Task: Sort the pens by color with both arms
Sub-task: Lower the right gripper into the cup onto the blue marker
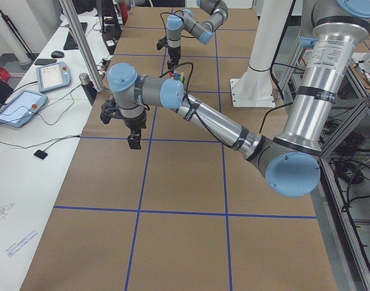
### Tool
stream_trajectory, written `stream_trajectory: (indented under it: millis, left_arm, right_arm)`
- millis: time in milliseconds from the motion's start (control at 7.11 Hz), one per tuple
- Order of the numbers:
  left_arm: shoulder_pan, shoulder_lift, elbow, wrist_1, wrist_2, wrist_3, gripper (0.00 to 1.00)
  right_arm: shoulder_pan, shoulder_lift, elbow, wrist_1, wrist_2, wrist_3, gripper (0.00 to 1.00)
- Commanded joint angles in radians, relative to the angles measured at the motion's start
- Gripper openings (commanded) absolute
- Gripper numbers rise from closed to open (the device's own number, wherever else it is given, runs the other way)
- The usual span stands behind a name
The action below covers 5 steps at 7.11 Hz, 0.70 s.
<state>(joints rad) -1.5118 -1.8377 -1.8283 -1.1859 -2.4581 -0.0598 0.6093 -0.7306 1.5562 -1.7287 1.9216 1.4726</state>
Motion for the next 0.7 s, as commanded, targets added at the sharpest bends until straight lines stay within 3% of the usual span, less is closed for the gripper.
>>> stream_trajectory:
  millis: [0, 281, 562]
  left_arm:
    - [-0.001, 0.0, -0.003, 0.002, 0.001, 0.0, 0.99]
    - [-0.001, 0.0, -0.003, 0.002, 0.001, 0.0, 0.99]
    - [-0.001, 0.0, -0.005, 0.002, 0.001, 0.0, 0.99]
  right_arm:
    - [-0.014, 0.0, -0.001, 0.001, 0.0, 0.002, 0.69]
    - [-0.022, 0.0, -0.008, 0.001, -0.001, 0.002, 0.66]
    - [-0.025, -0.001, -0.008, 0.001, 0.0, -0.003, 0.55]
